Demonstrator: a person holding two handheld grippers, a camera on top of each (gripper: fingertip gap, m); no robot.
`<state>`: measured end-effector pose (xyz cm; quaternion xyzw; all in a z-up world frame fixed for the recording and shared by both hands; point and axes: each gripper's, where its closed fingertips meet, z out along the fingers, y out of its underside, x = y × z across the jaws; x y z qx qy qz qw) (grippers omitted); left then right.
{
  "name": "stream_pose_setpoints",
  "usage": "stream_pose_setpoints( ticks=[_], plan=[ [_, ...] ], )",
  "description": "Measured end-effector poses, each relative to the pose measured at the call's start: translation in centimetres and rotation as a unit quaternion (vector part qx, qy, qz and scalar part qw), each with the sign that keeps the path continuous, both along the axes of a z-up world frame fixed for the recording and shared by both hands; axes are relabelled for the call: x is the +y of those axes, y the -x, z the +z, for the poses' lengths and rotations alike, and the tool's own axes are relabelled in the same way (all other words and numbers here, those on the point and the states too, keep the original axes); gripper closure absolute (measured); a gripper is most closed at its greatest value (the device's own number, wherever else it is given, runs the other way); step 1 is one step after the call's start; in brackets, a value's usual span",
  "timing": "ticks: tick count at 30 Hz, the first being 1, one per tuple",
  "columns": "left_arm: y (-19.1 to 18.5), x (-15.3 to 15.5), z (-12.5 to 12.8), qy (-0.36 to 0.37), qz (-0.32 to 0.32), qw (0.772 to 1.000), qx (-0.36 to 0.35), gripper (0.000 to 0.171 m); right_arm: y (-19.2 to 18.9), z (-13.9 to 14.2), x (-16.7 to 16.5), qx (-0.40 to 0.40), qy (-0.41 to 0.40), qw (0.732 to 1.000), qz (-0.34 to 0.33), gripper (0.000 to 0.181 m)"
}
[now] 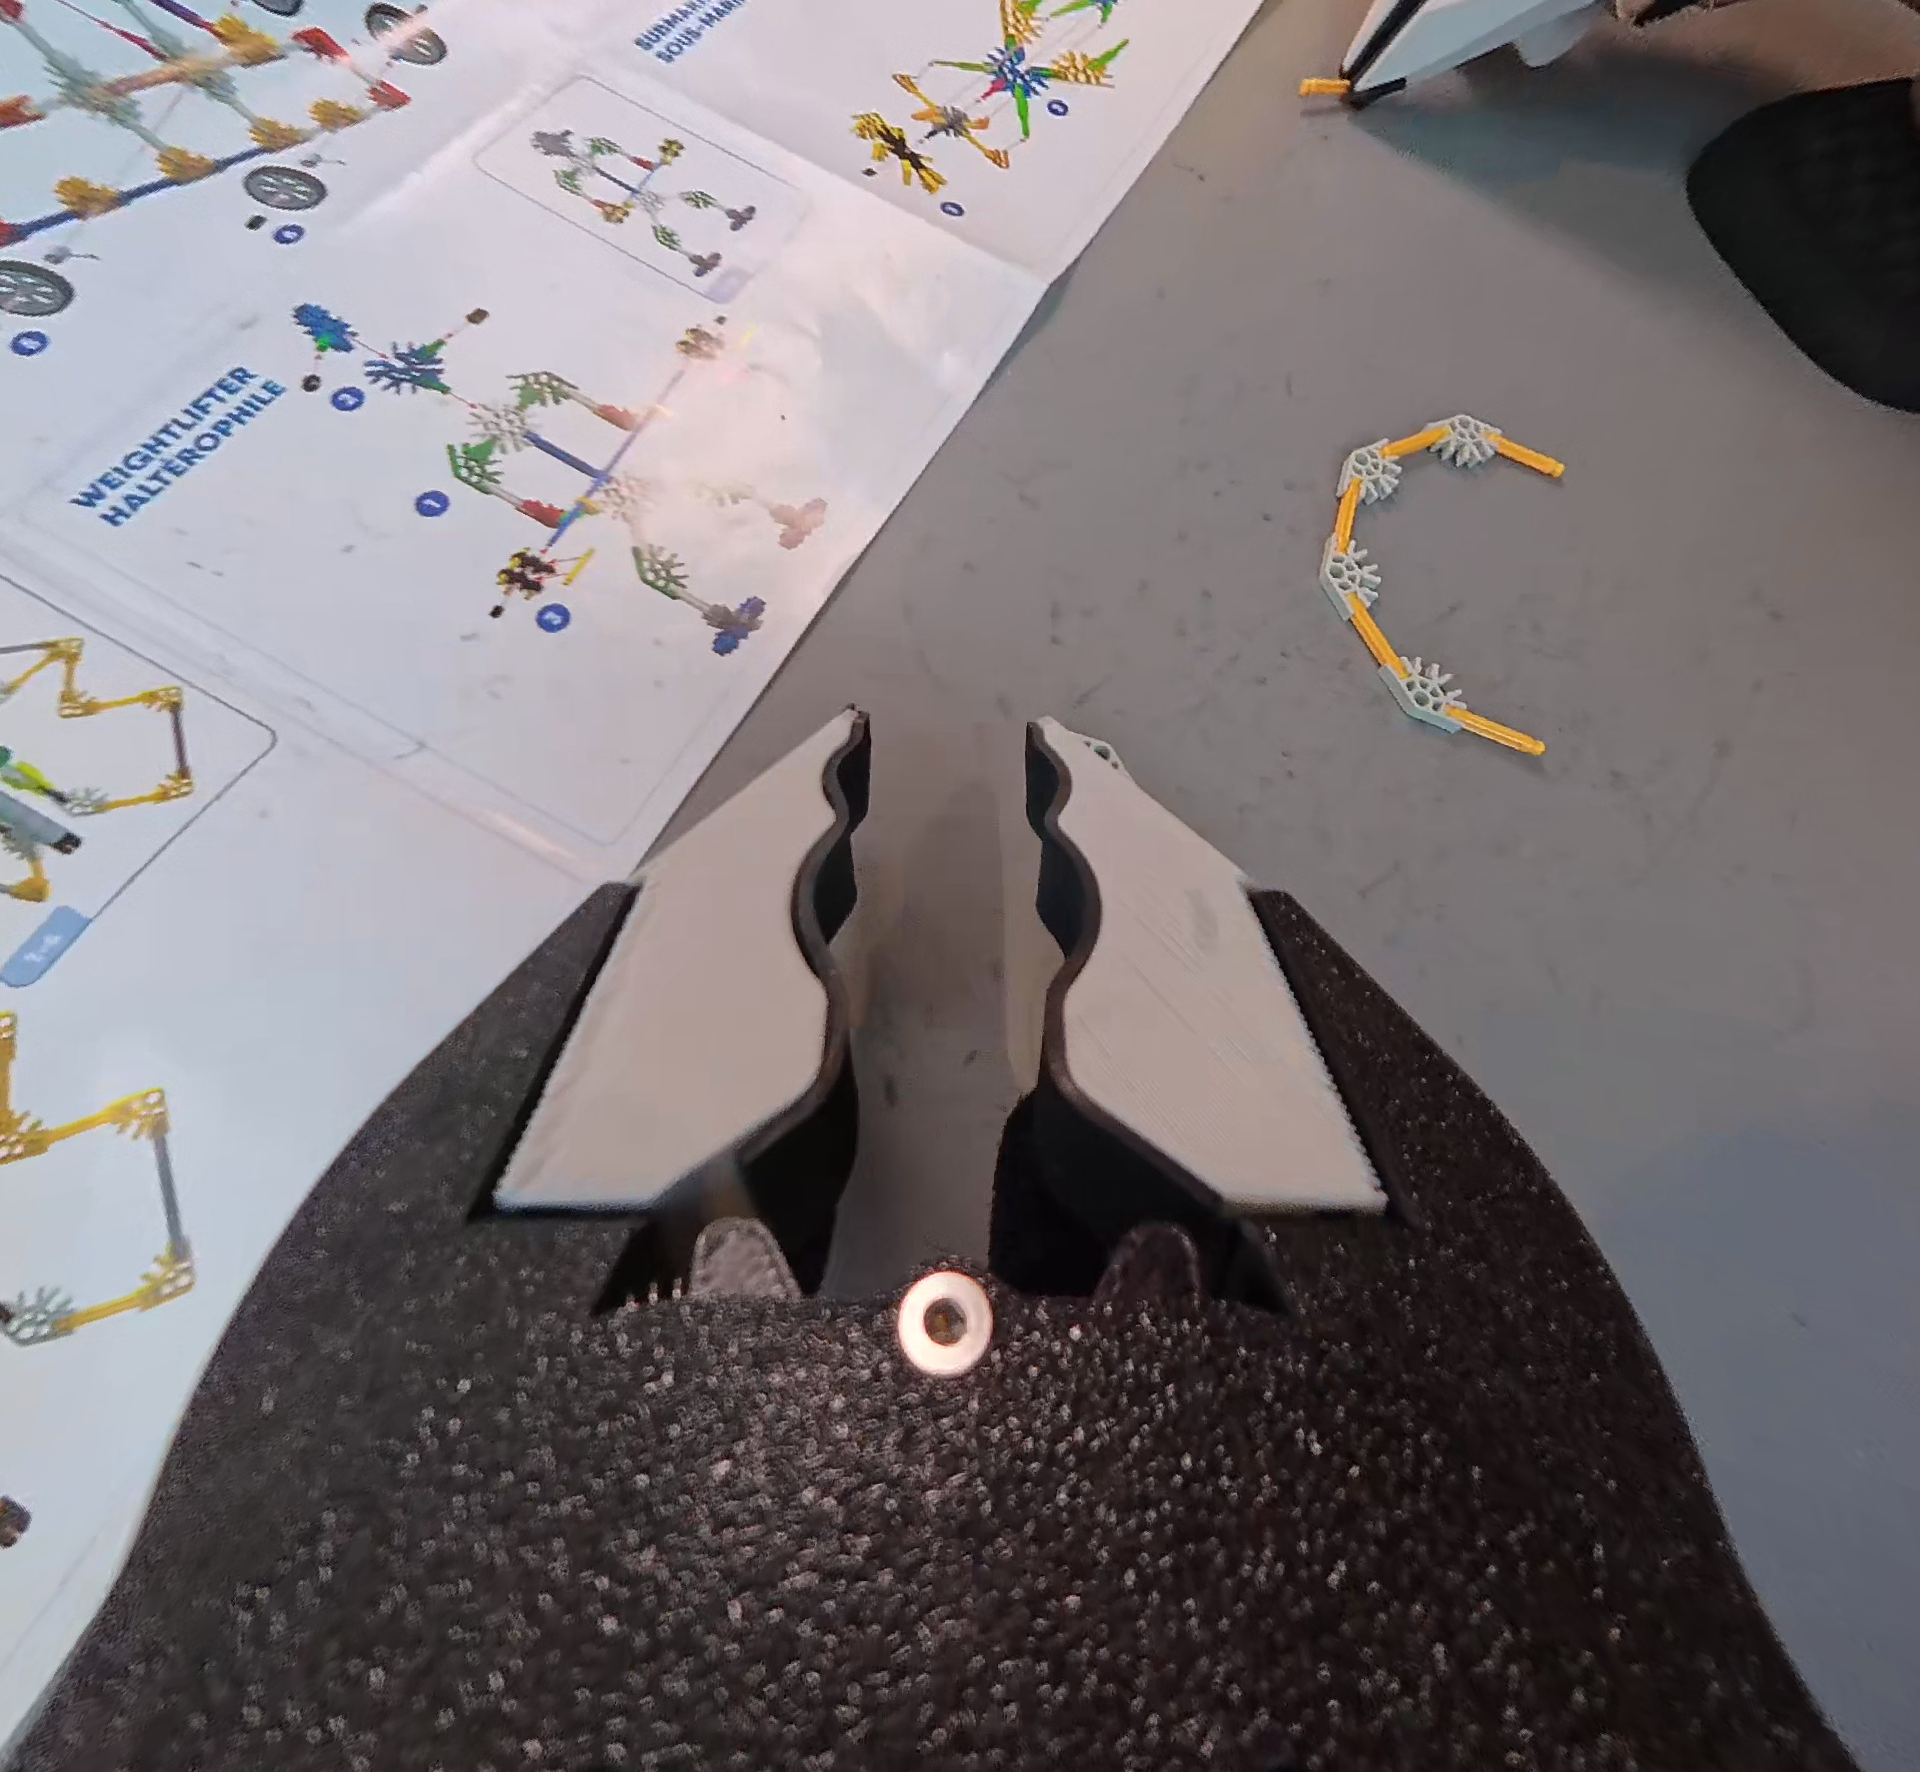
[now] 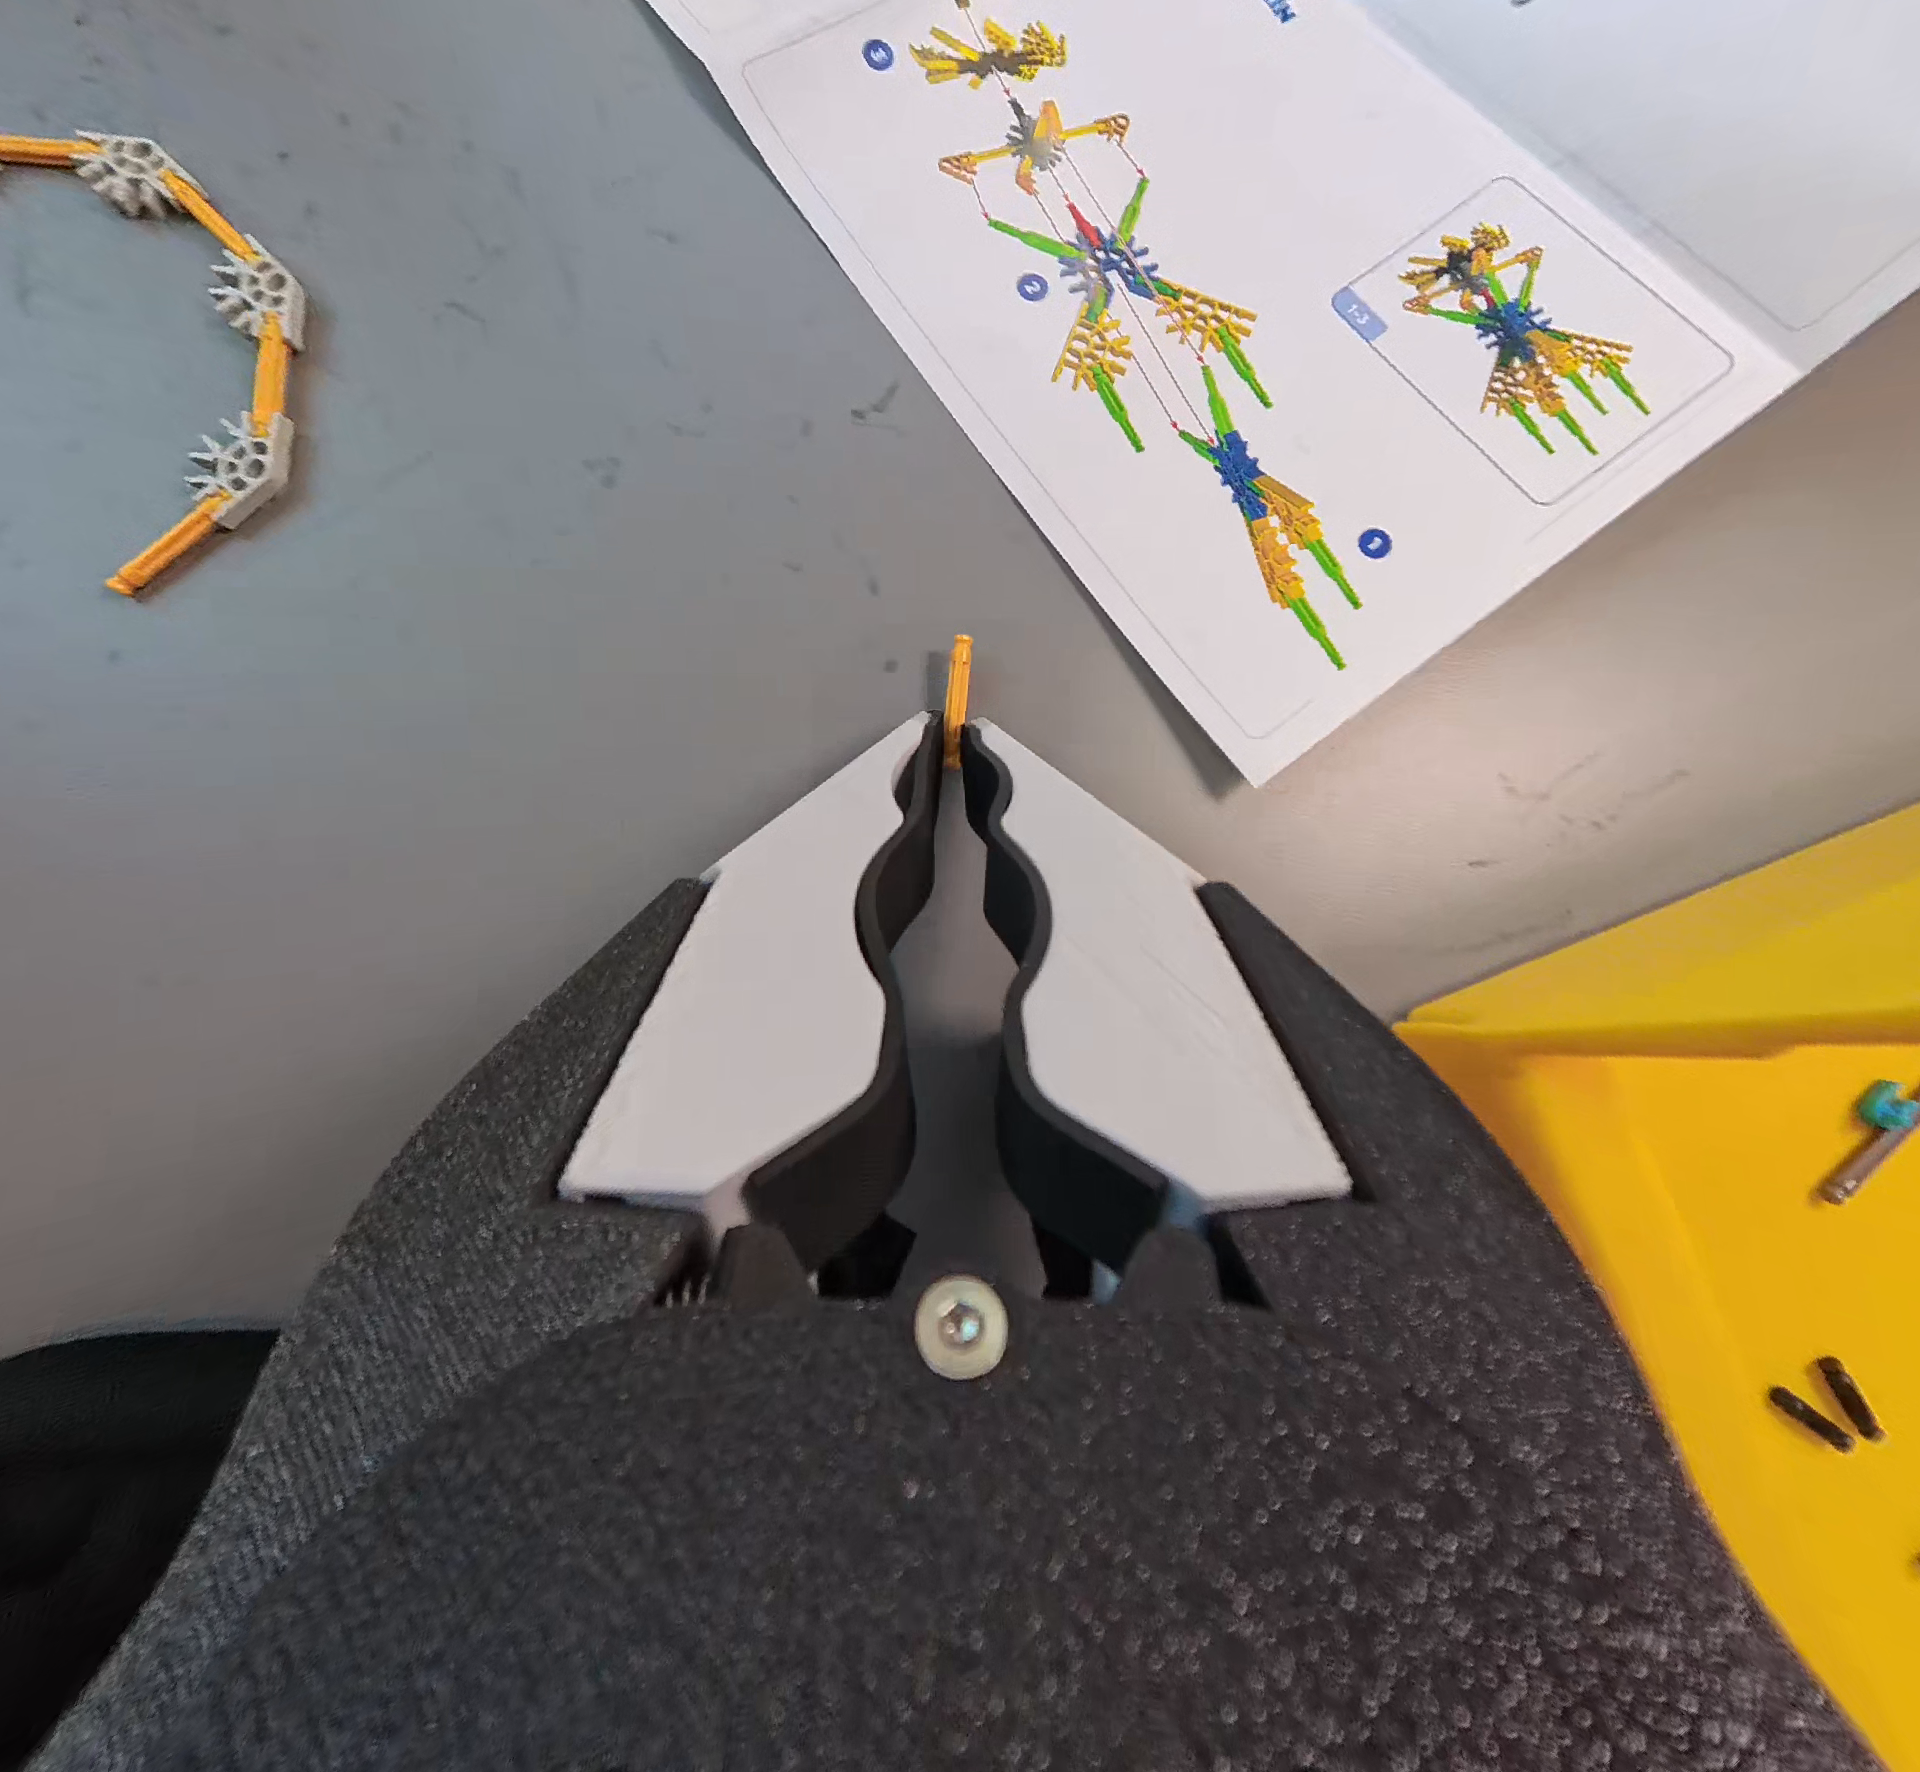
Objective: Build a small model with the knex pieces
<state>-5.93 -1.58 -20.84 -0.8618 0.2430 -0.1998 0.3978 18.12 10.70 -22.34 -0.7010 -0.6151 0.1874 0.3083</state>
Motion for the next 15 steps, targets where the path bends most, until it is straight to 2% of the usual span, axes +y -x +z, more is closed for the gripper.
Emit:
stream_pose_setpoints(
  ticks=[6,10,15],
  plan=[
    [-1.6,-1.1,-0.9,0.022,-0.045,0.999,0.004,0.138,4.4,1.3,-3.9,0.049,-0.012,0.995,0.082,0.179],
    [-2.3,-1.5,-1.7,0.025,-0.065,0.997,0.033,0.140,5.7,0.8,-4.3,0.027,-0.035,0.996,0.074,0.179],
    [-2.3,-1.7,-2.0,0.016,-0.073,0.995,0.061,0.156,5.8,-0.2,-4.2,0.001,-0.056,0.996,0.072,0.179]
  ],
)
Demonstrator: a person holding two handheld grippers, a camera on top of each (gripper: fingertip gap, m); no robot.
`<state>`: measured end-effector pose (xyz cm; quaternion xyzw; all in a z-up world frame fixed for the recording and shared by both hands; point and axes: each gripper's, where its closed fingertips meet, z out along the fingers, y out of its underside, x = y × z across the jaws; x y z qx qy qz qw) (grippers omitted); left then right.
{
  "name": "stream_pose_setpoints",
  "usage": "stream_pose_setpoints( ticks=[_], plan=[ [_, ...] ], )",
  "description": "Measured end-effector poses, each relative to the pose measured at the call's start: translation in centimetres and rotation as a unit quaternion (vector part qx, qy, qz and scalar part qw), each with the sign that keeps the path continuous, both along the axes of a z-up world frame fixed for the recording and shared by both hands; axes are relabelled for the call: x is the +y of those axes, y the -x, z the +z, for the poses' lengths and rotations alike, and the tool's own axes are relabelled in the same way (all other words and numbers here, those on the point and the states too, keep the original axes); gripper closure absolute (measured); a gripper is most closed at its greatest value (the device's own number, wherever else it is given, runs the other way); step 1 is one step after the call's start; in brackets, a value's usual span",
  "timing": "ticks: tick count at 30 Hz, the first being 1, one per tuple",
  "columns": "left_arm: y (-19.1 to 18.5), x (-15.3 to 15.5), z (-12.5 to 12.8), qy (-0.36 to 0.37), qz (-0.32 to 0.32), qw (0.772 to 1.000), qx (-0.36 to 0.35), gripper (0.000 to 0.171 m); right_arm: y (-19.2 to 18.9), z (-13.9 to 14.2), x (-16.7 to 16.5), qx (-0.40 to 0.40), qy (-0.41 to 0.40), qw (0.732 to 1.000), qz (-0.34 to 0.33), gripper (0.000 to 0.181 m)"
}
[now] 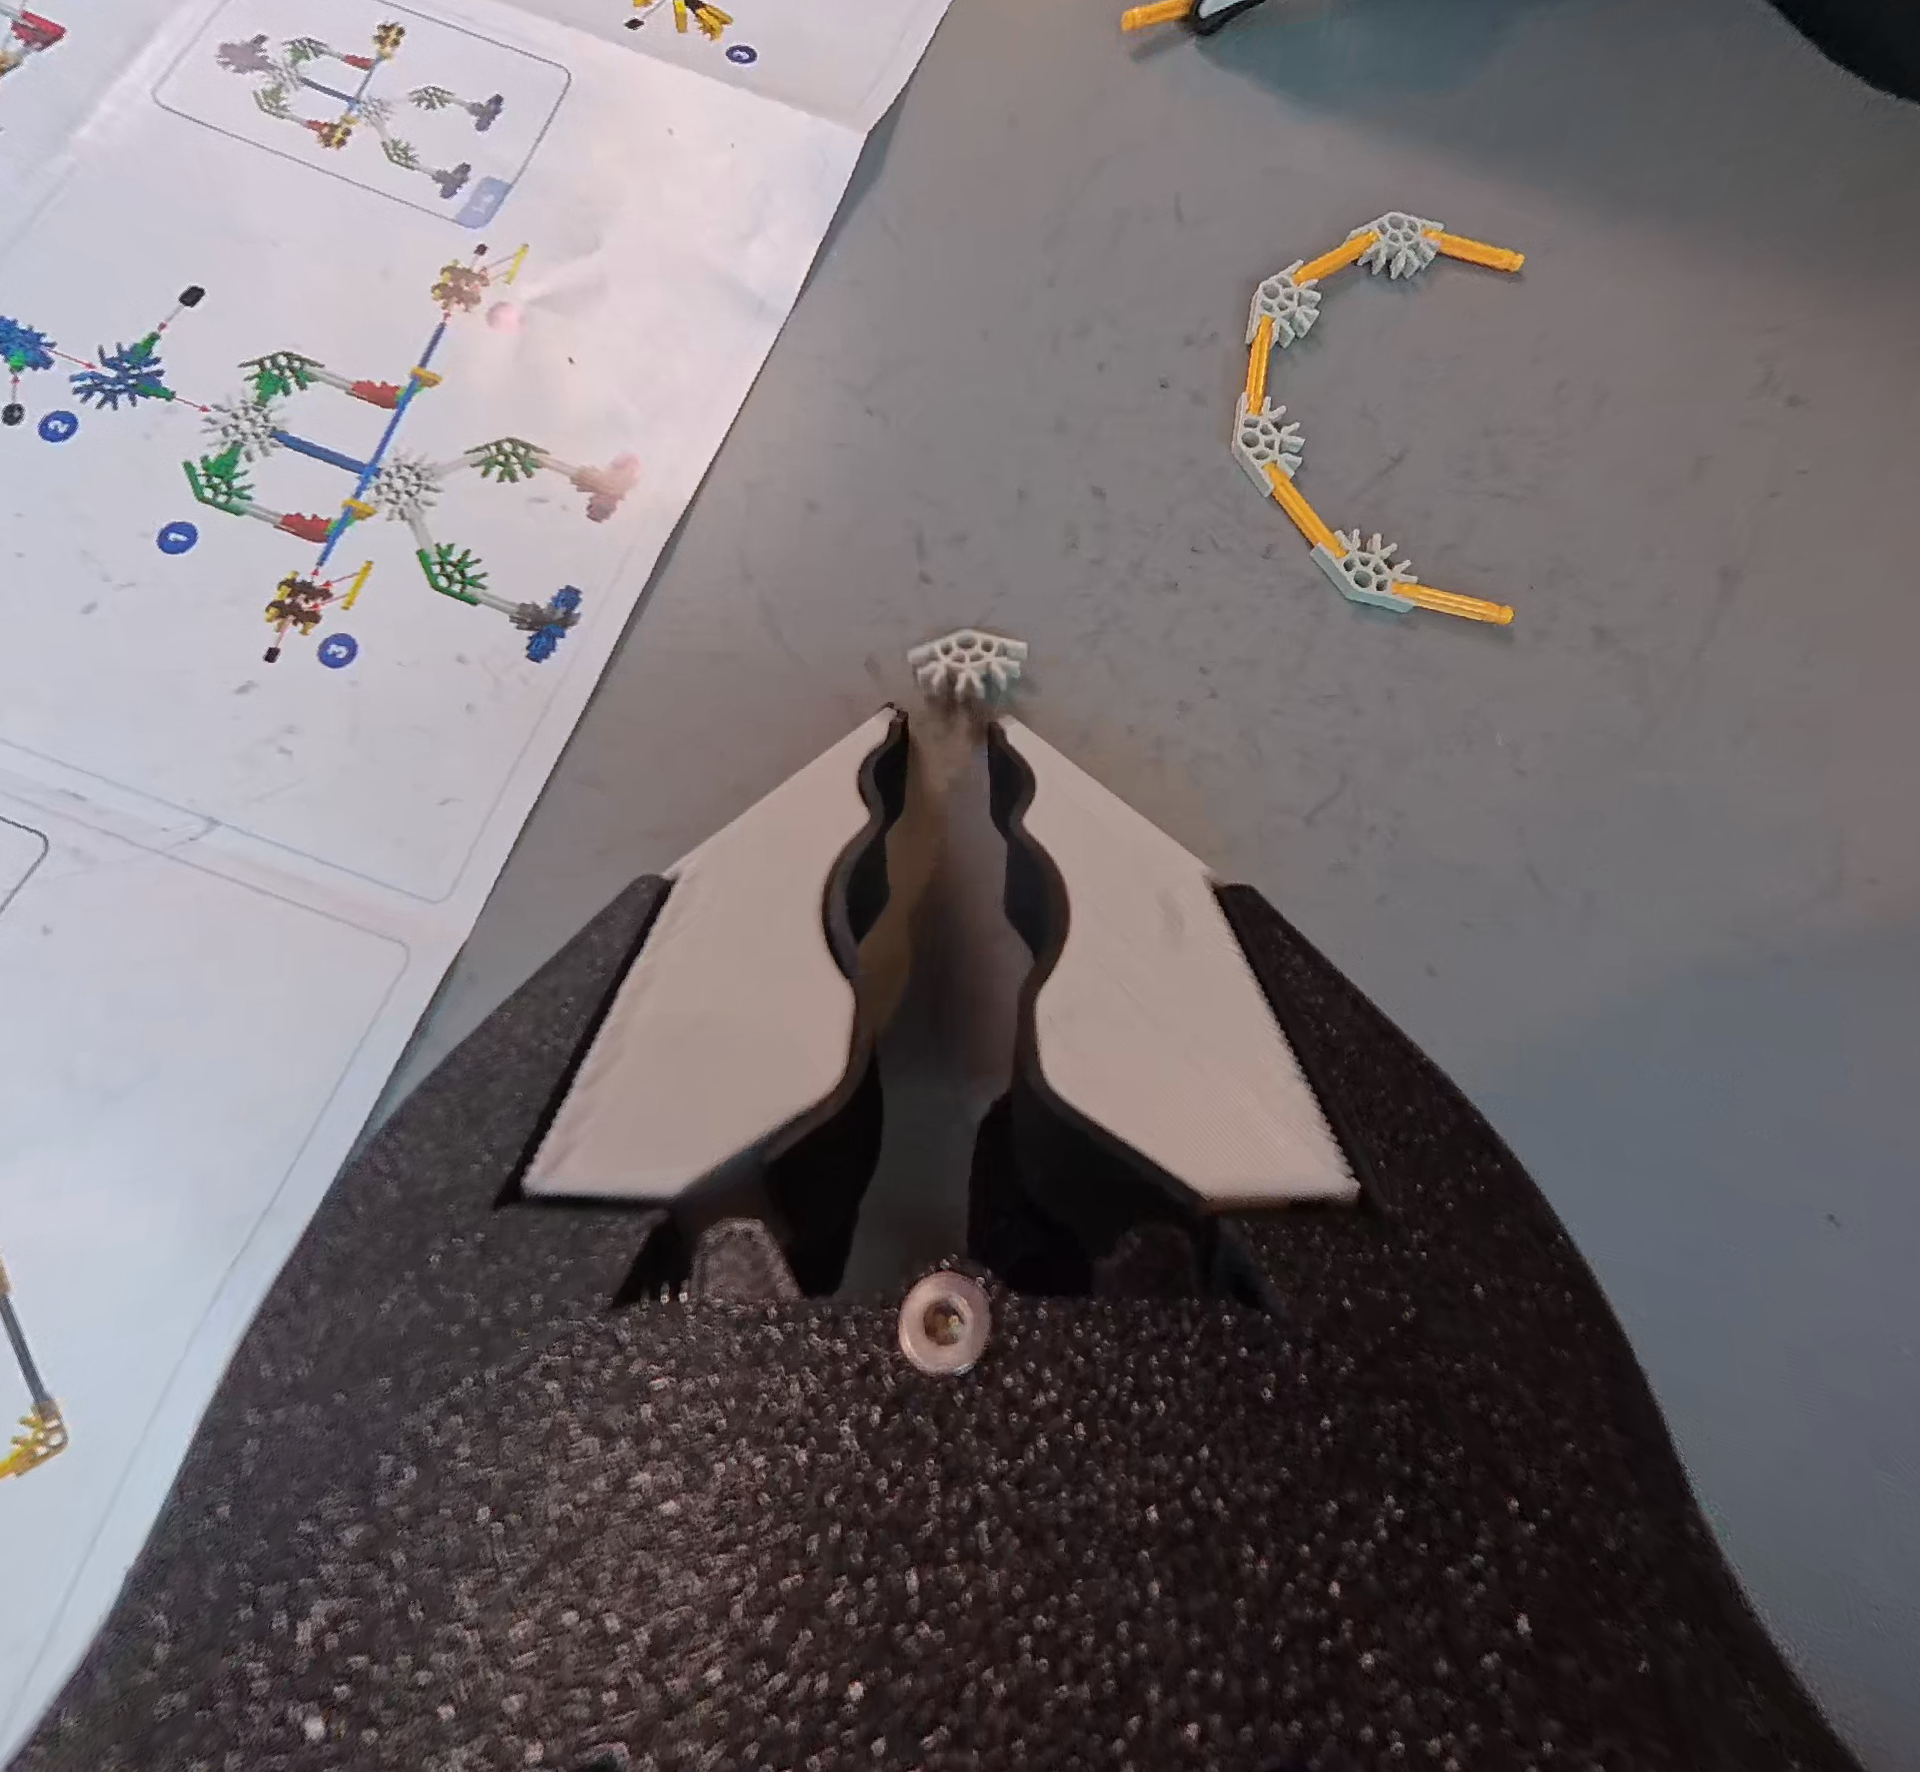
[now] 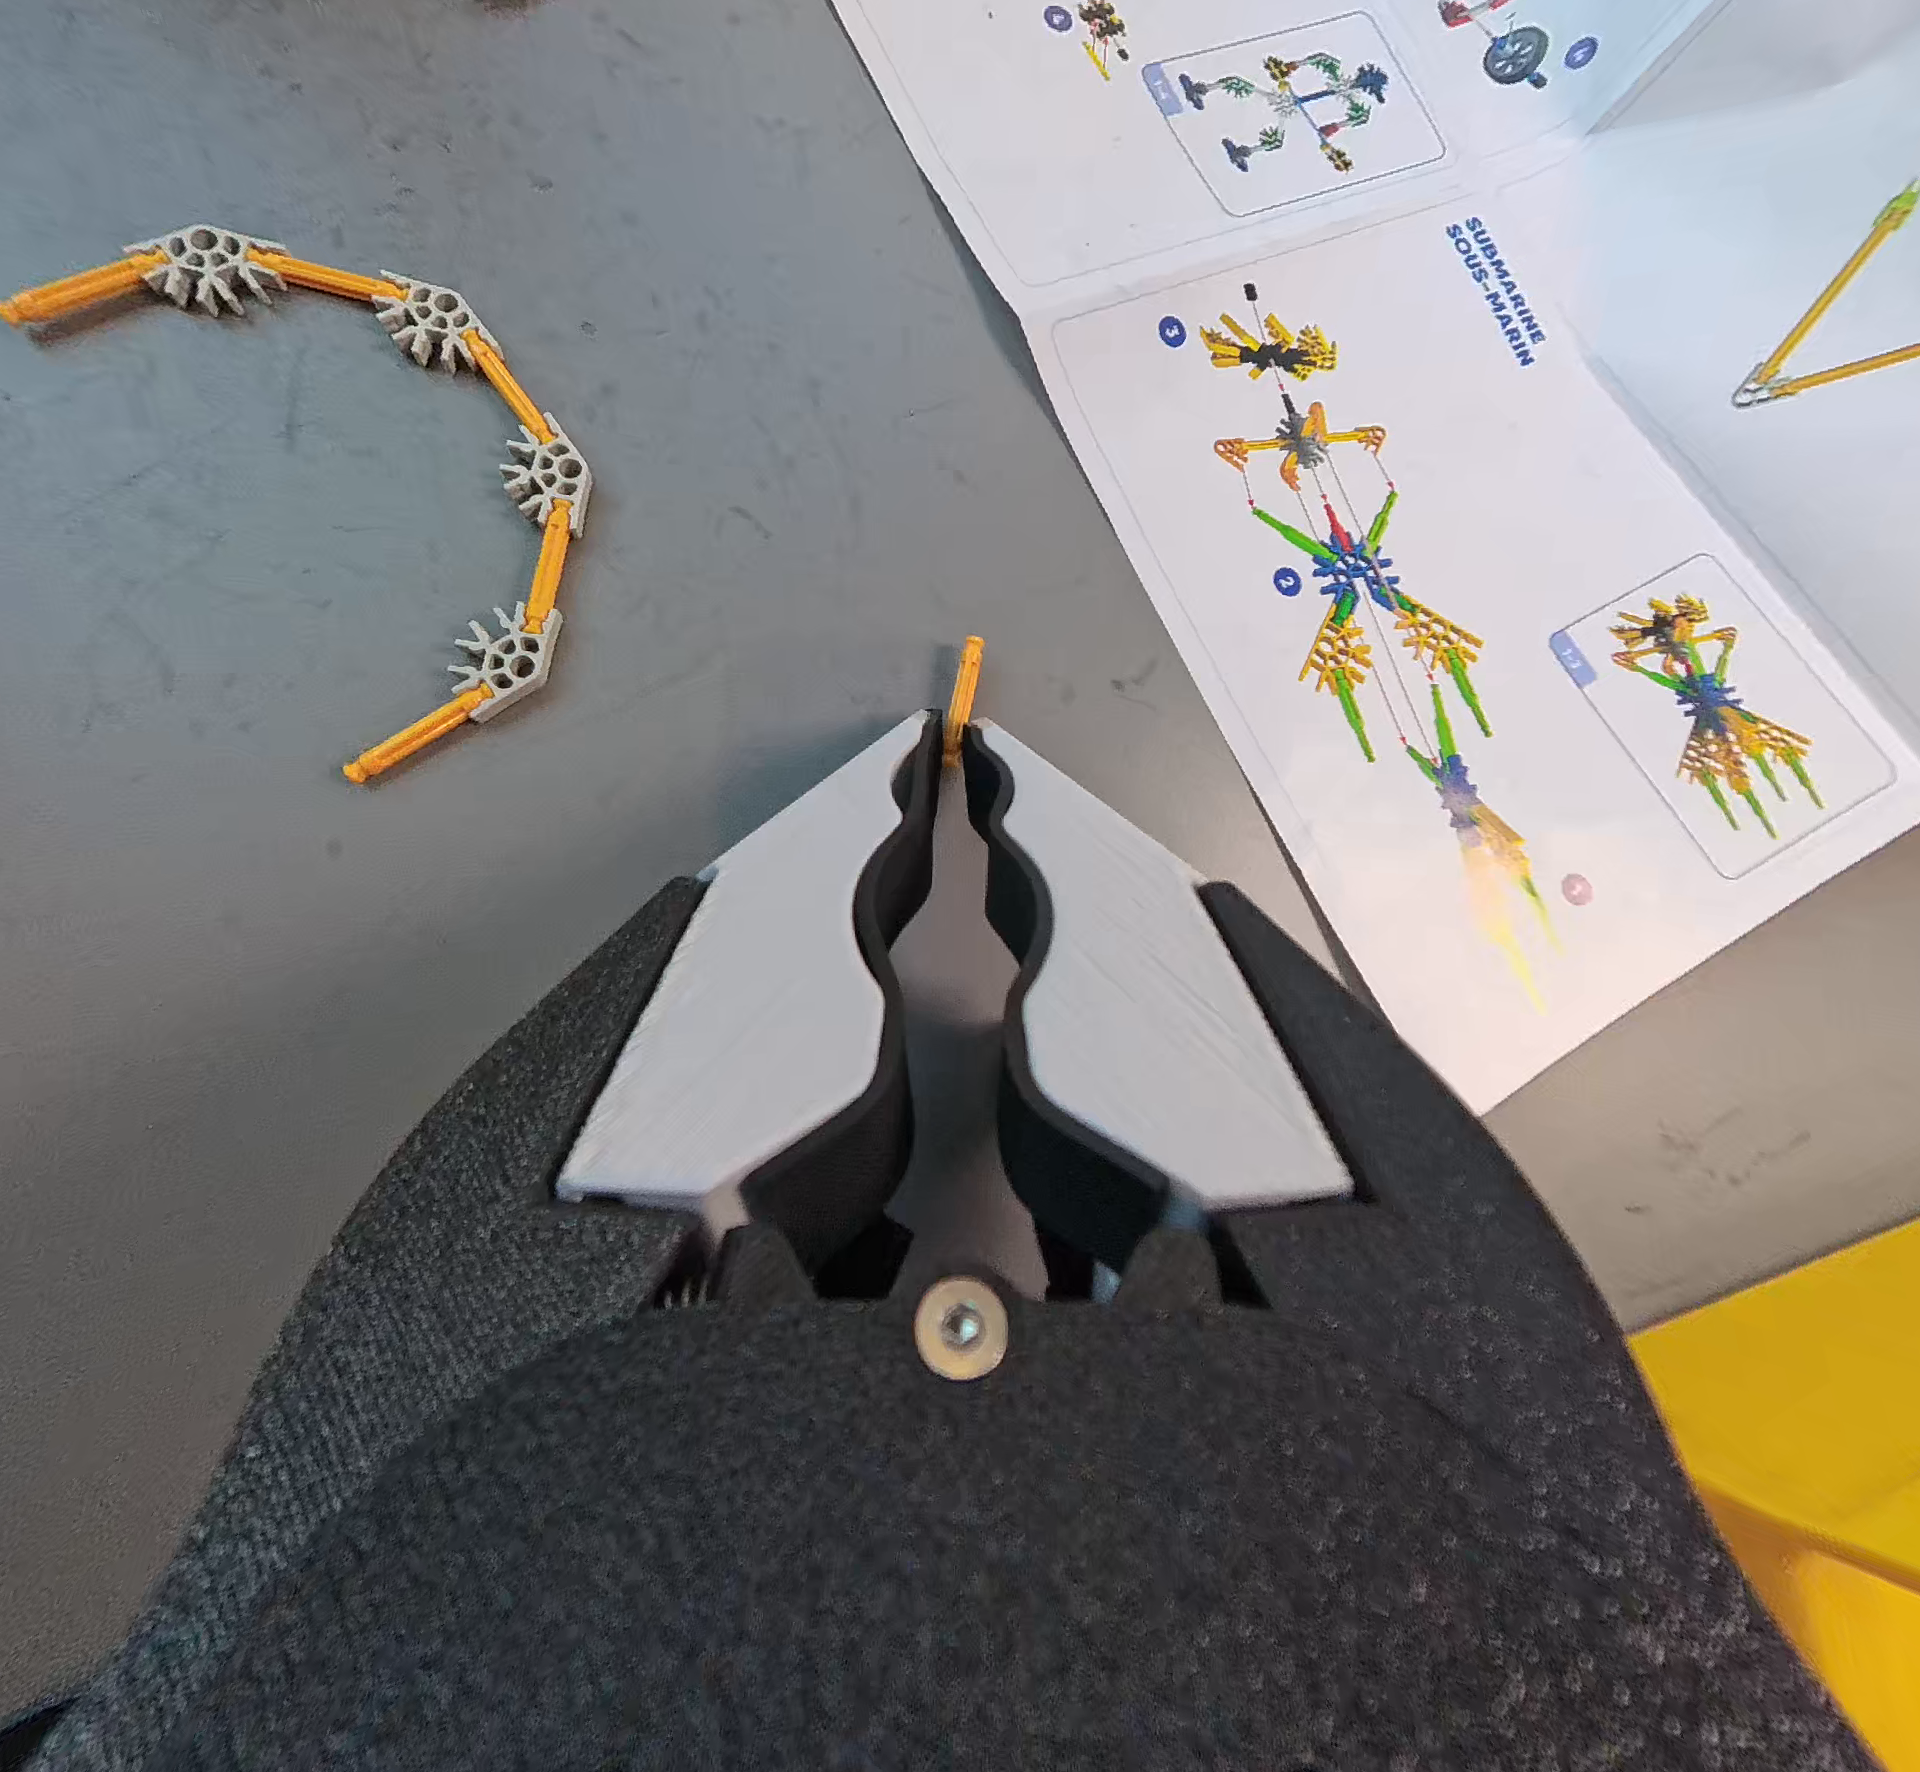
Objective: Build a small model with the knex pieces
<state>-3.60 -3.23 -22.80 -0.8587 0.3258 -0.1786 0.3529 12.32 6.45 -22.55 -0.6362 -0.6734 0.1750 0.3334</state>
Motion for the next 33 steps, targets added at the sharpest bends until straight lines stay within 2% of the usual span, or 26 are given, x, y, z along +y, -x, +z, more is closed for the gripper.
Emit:
stream_pose_setpoints(
  ticks=[1,4,9,14,20,24,28,30,33],
  plan=[
    [0.0,0.0,0.0,-0.002,-0.003,1.000,0.006,0.157,0.1,0.0,0.0,0.001,-0.001,1.000,-0.001,0.178],
    [-0.5,-0.4,0.0,-0.002,-0.017,1.000,0.007,0.171,0.6,0.7,0.0,0.025,-0.005,1.000,-0.001,0.160],
    [-0.5,0.0,0.1,-0.022,-0.010,0.999,0.027,0.171,2.3,3.1,-1.9,0.095,-0.021,0.994,0.052,0.158],
    [-1.2,0.6,0.5,-0.020,0.007,1.000,-0.017,0.146,3.5,3.1,-3.3,0.110,-0.011,0.991,0.077,0.158],
    [-1.6,1.3,0.0,-0.020,0.026,0.999,0.004,0.152,3.6,3.4,-2.5,0.119,-0.024,0.991,0.059,0.158],
    [-2.2,0.9,0.2,-0.030,0.005,1.000,0.002,0.152,3.5,3.7,-2.0,0.128,-0.027,0.990,0.049,0.158],
    [-4.8,-0.2,2.4,-0.070,-0.061,0.995,-0.048,0.152,4.0,4.1,-3.7,0.140,-0.026,0.986,0.088,0.159],
    [-6.6,-1.4,3.9,-0.072,-0.099,0.987,-0.105,0.152,4.7,5.0,-6.1,0.167,-0.022,0.976,0.138,0.159],
    [-8.8,-2.9,5.9,-0.035,-0.133,0.968,-0.211,0.152,5.6,5.9,-10.3,0.190,-0.050,0.954,0.228,0.159]
  ],
)
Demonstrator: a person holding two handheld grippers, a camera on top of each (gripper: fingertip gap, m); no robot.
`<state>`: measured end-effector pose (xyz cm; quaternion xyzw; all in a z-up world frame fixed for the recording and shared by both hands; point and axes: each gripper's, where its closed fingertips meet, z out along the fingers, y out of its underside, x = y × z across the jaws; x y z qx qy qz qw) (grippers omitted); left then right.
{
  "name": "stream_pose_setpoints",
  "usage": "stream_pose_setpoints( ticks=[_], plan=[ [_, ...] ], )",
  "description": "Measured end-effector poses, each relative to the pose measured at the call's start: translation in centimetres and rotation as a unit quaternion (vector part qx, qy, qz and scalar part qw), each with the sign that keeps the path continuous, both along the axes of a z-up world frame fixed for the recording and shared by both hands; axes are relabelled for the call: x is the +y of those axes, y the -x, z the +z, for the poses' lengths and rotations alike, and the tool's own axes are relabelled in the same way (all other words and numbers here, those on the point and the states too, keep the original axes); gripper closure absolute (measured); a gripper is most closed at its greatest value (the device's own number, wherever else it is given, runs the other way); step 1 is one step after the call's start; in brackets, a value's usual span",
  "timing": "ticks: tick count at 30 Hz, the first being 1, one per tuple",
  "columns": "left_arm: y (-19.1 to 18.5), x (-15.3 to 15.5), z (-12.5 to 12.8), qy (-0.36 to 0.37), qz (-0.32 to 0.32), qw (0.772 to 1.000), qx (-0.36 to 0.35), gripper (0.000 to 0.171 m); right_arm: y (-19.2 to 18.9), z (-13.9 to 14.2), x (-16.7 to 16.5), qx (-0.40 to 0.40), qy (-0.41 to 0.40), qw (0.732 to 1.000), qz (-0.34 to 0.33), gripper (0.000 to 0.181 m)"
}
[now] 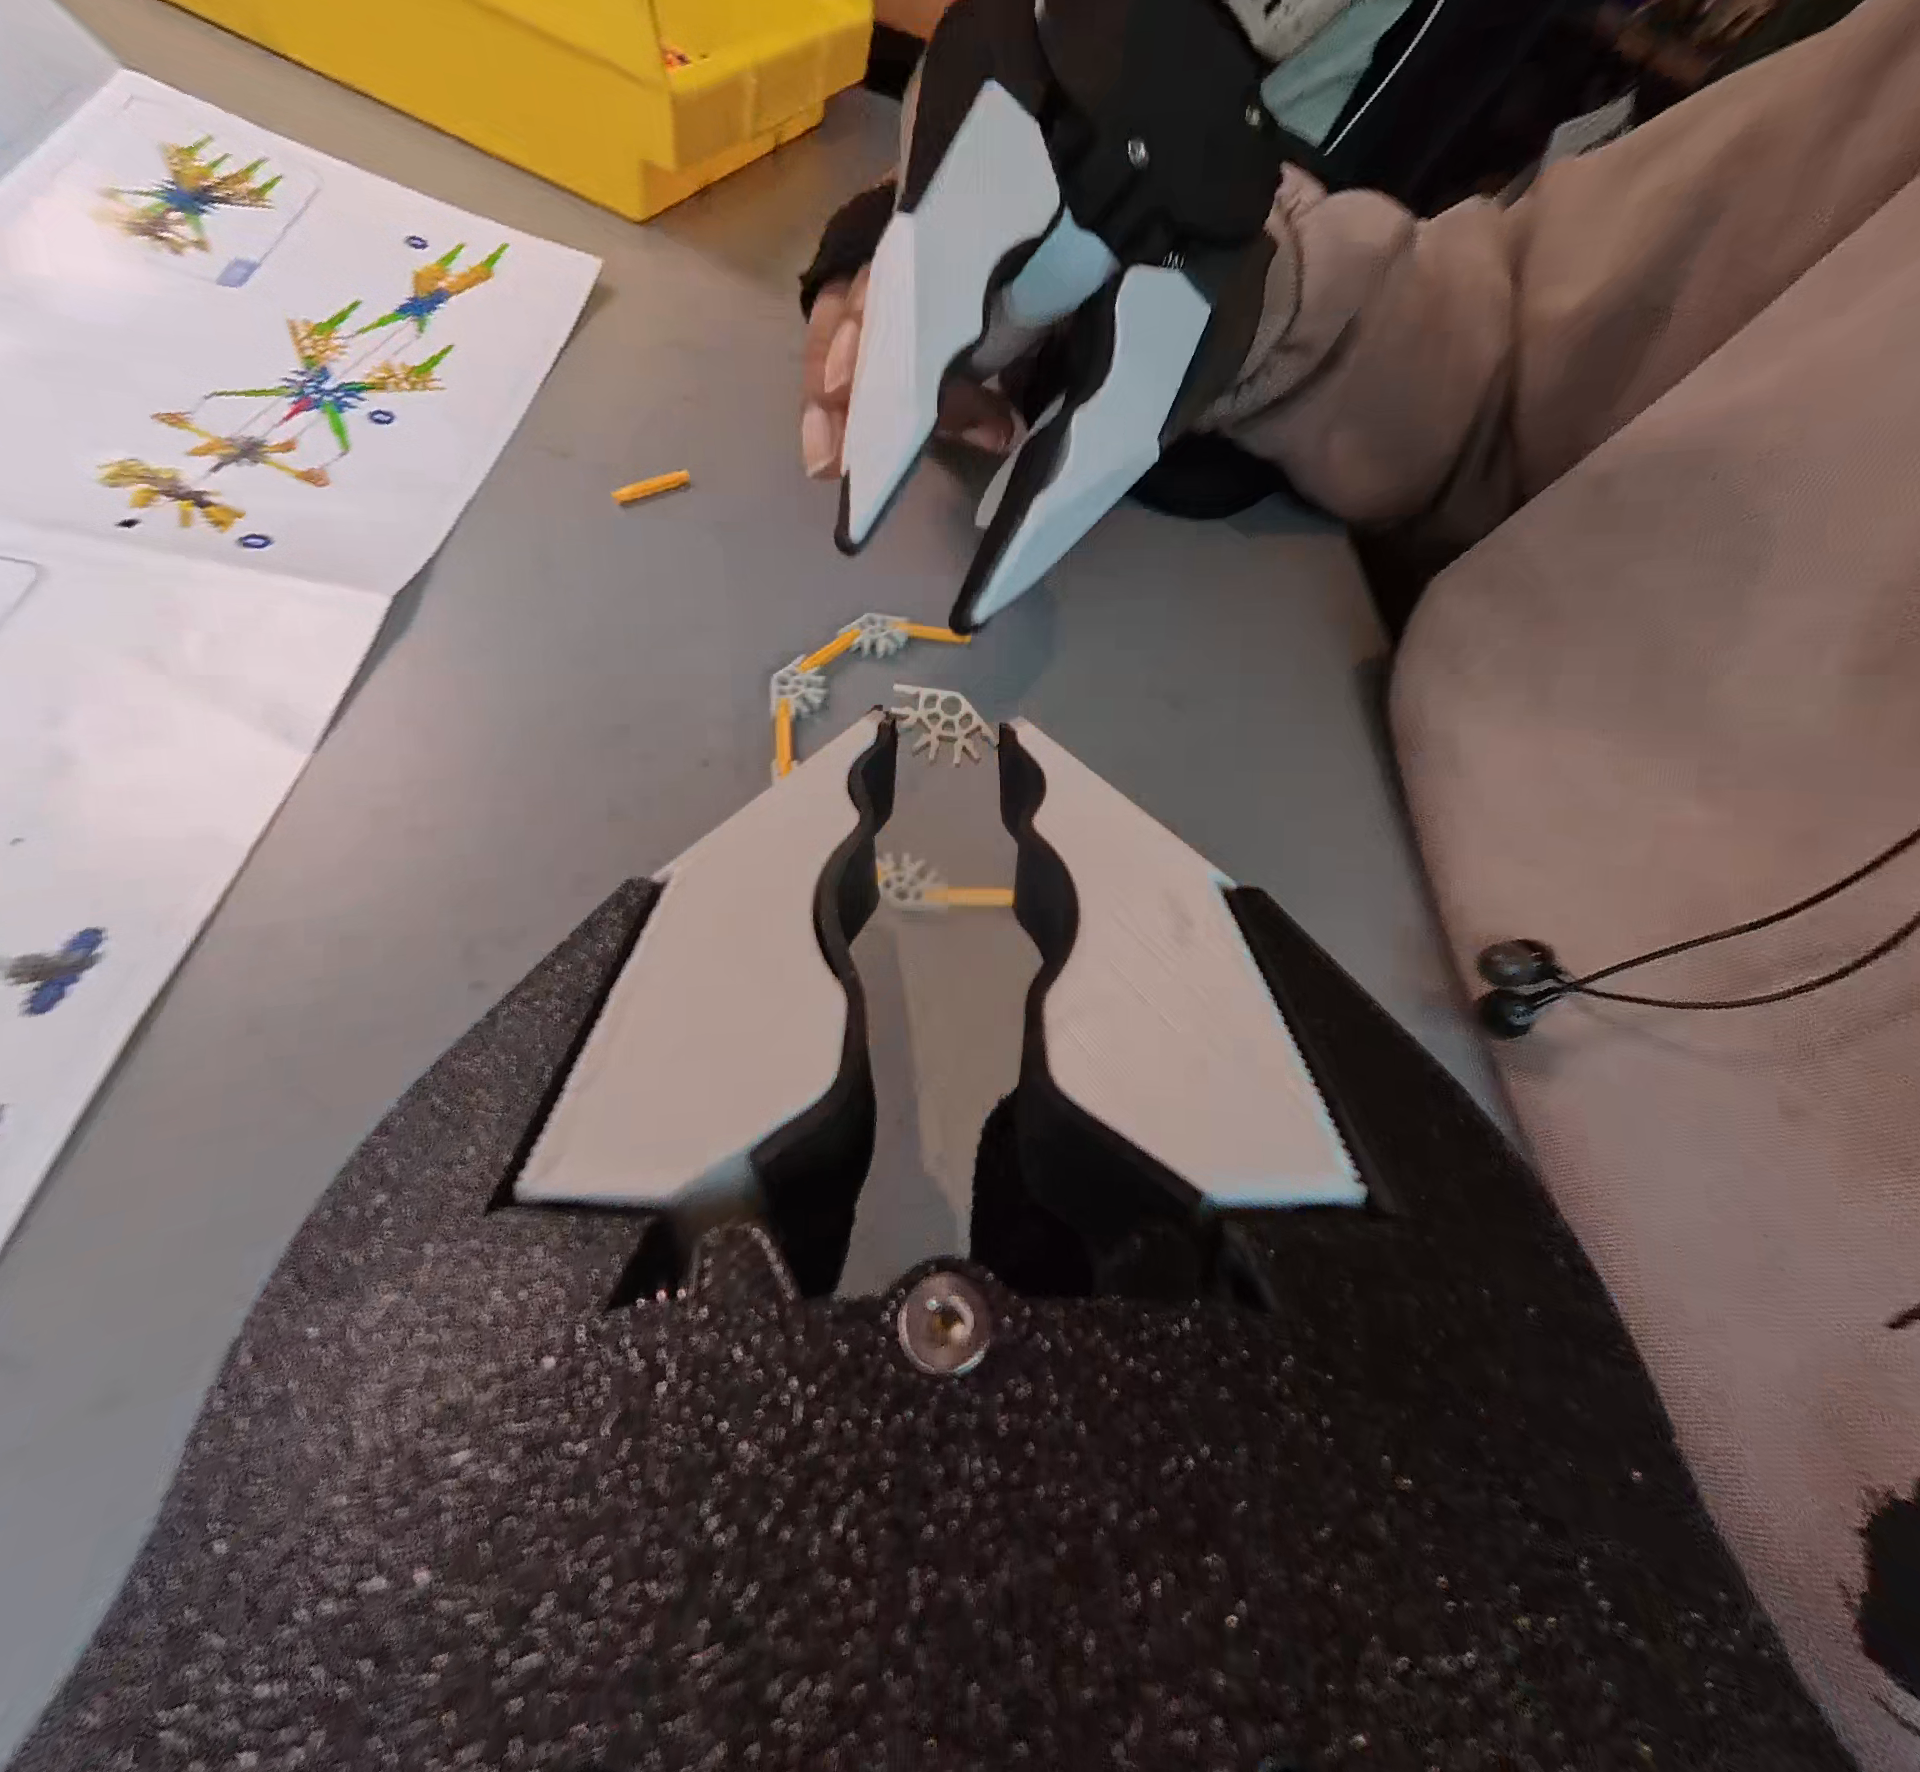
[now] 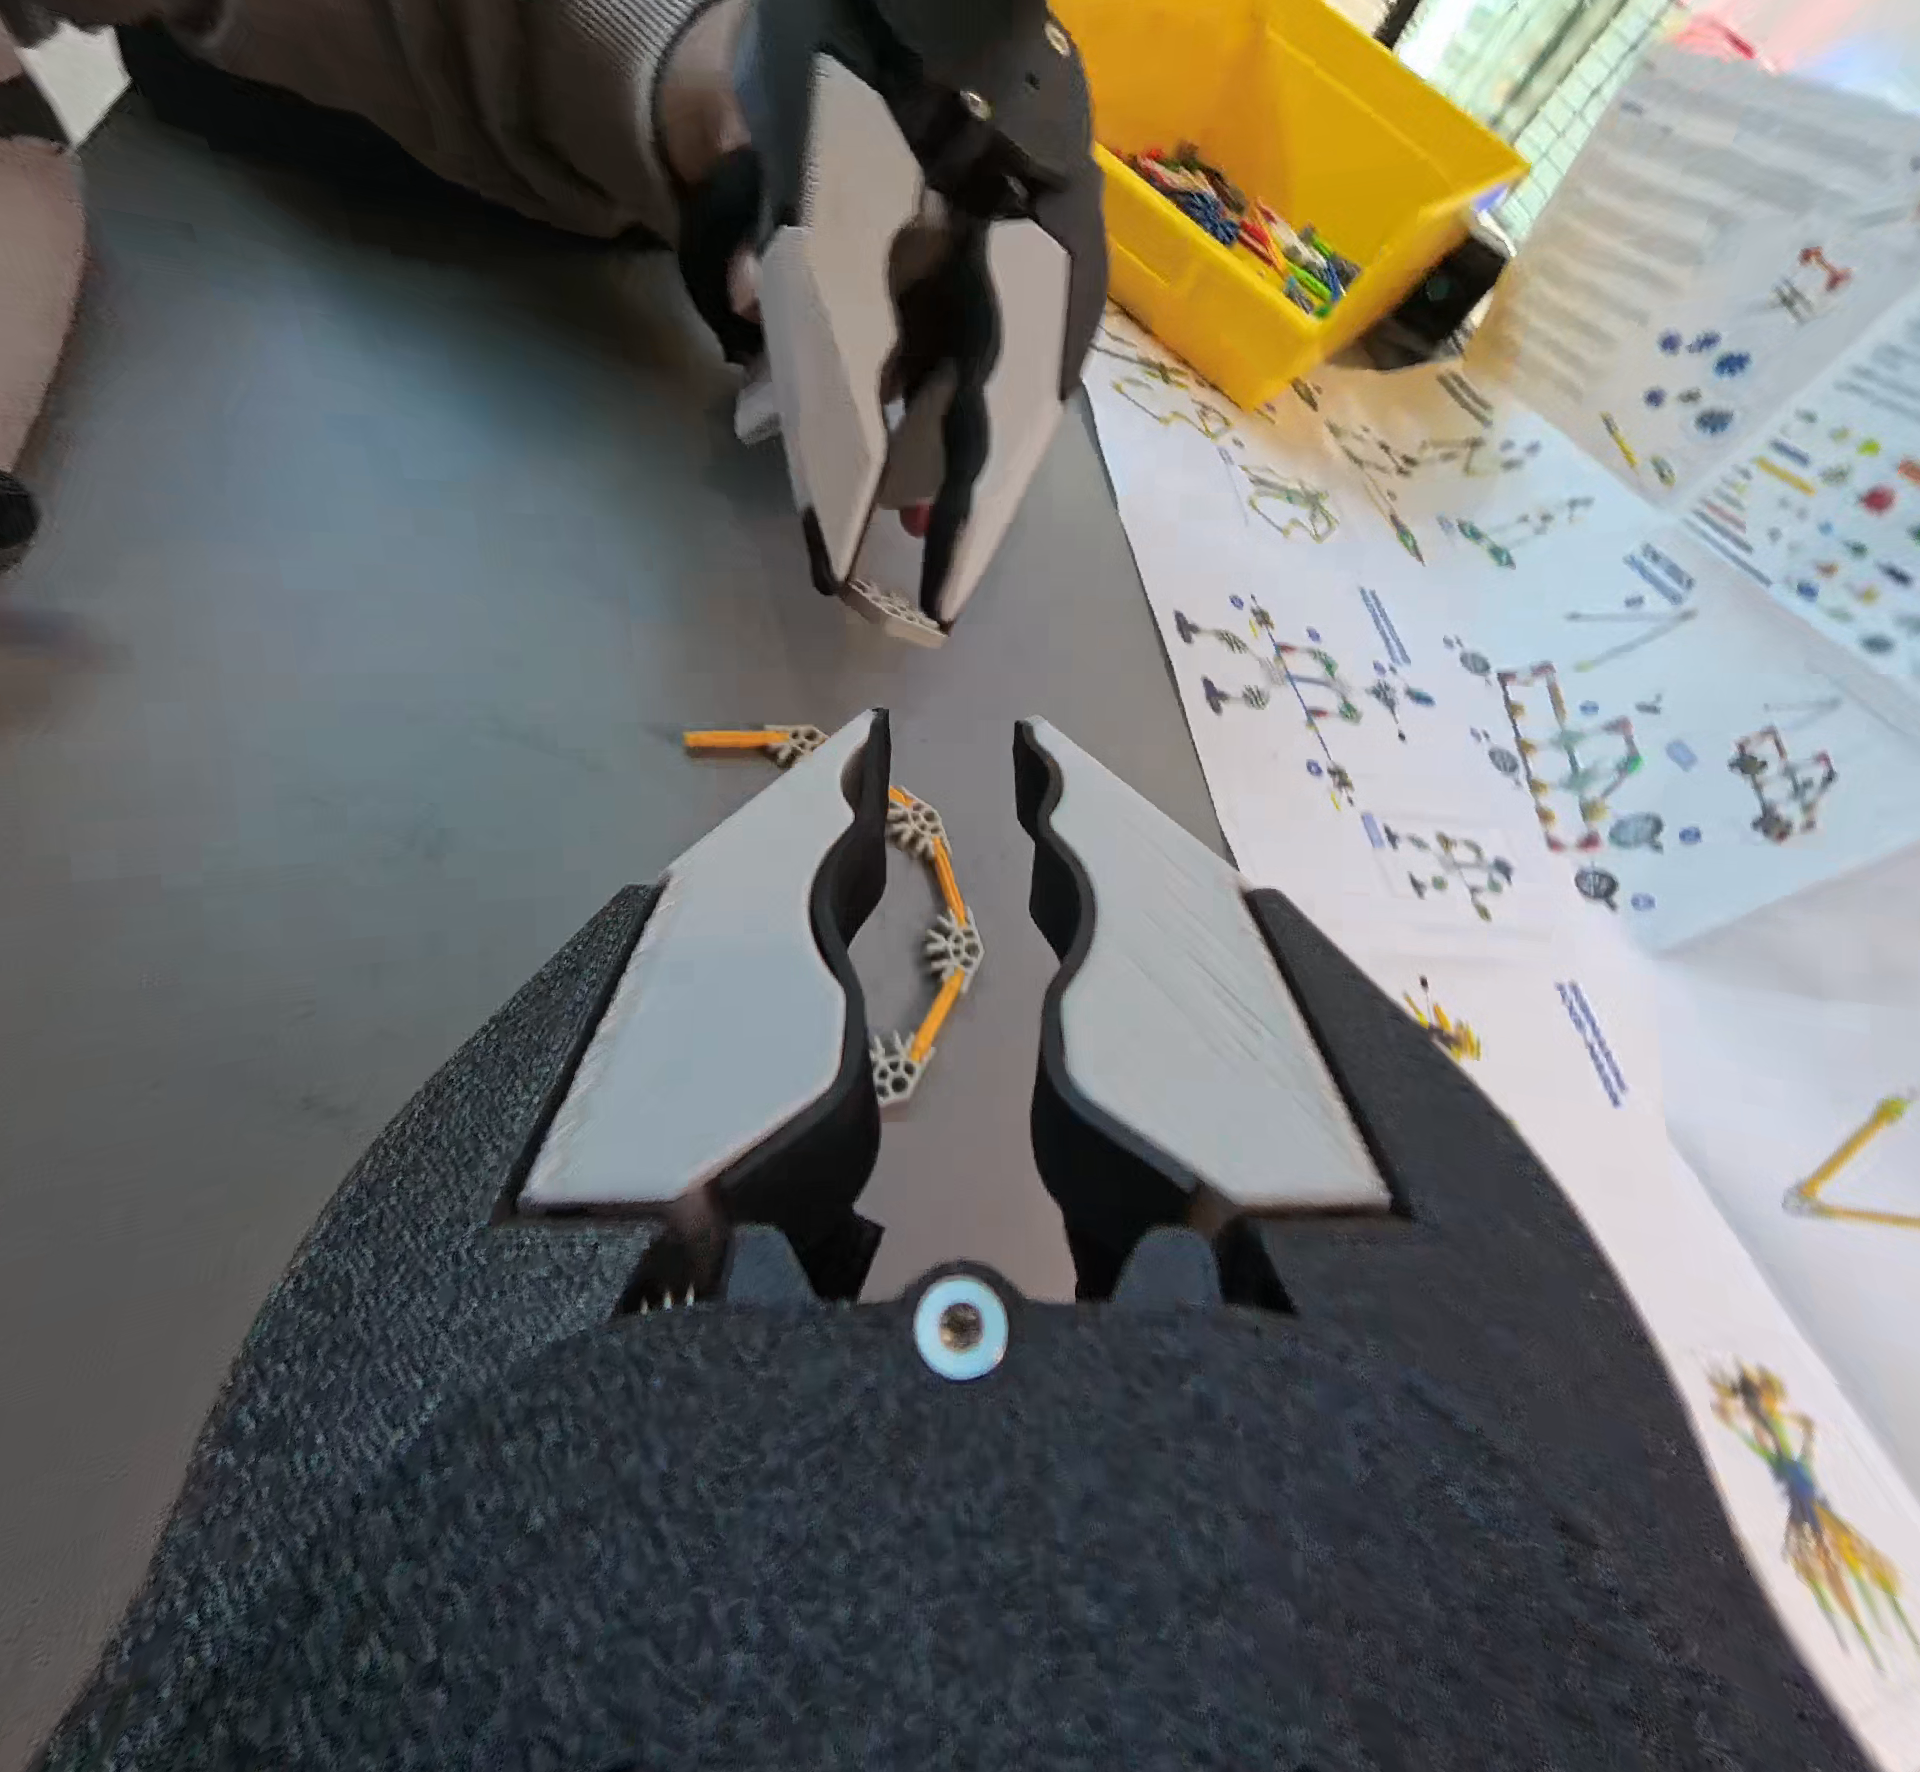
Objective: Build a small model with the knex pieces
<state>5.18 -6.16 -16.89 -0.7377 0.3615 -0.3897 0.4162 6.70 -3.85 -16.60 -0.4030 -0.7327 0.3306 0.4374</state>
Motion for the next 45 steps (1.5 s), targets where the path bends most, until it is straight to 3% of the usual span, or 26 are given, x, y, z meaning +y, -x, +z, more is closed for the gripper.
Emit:
stream_pose_setpoints(
  ticks=[5,8,10,18,22,25,27,29,33,35,37,40,43,45],
  plan=[
    [-1.5,-1.1,1.0,0.053,-0.042,0.996,-0.064,0.152,0.9,0.4,-2.7,0.034,-0.096,0.994,0.042,0.159],
    [-1.6,-1.1,1.0,0.066,-0.045,0.994,-0.069,0.152,0.8,0.3,-3.1,0.035,-0.102,0.993,0.047,0.173],
    [-1.6,-1.1,0.9,0.066,-0.042,0.995,-0.066,0.160,0.7,0.1,-3.1,0.023,-0.084,0.995,0.049,0.178],
    [-1.4,-1.1,-0.4,0.016,-0.024,0.999,0.022,0.159,0.4,-2.3,-2.7,-0.083,0.055,0.995,0.028,0.178],
    [-1.4,-0.9,-2.2,0.002,-0.011,0.996,0.087,0.167,0.8,-1.5,-3.0,-0.071,0.091,0.993,0.030,0.179],
    [-1.3,-0.5,-2.2,0.011,0.005,0.996,0.085,0.171,0.9,-1.3,-2.6,-0.066,0.098,0.993,0.023,0.177],
    [-0.8,-0.1,-2.1,0.029,0.019,0.997,0.072,0.171,0.7,-1.3,-1.9,-0.068,0.085,0.994,0.016,0.159],
    [0.0,0.3,-2.1,0.041,0.032,0.997,0.062,0.171,0.3,-1.6,-0.4,-0.083,0.065,0.994,-0.002,0.153],
    [1.2,1.0,-2.2,0.056,0.055,0.995,0.060,0.171,-0.6,-4.5,2.5,-0.187,0.047,0.981,-0.018,0.149],
    [1.6,1.2,-2.4,0.054,0.062,0.994,0.068,0.171,-0.4,-5.7,2.9,-0.224,0.050,0.973,-0.014,0.152],
    [2.0,1.3,-2.8,0.052,0.068,0.993,0.078,0.171,-0.2,-6.1,2.7,-0.253,0.080,0.964,-0.005,0.170],
    [2.5,1.6,-3.2,0.046,0.082,0.991,0.095,0.171,-0.1,-6.2,4.6,-0.275,0.096,0.954,-0.075,0.173],
    [3.1,2.1,-3.3,0.039,0.100,0.989,0.103,0.171,-1.3,-6.1,8.8,-0.260,0.139,0.928,-0.229,0.173],
    [3.4,2.3,-3.4,0.038,0.108,0.988,0.105,0.168,-2.4,-6.1,9.4,-0.251,0.167,0.917,-0.263,0.173]
  ],
)
